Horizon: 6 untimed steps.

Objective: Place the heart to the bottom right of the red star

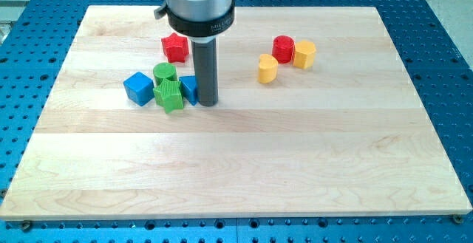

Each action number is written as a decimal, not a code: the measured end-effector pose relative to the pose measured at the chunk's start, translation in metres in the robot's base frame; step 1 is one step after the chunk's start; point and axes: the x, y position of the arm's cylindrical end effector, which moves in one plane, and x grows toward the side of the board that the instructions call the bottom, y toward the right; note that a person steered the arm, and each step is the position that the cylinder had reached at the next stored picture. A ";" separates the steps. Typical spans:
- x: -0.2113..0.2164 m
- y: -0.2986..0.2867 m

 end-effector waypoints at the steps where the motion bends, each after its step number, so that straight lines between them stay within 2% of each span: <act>1: -0.003 0.019; 2: -0.031 0.083; 4: -0.048 0.071; 6: -0.072 0.122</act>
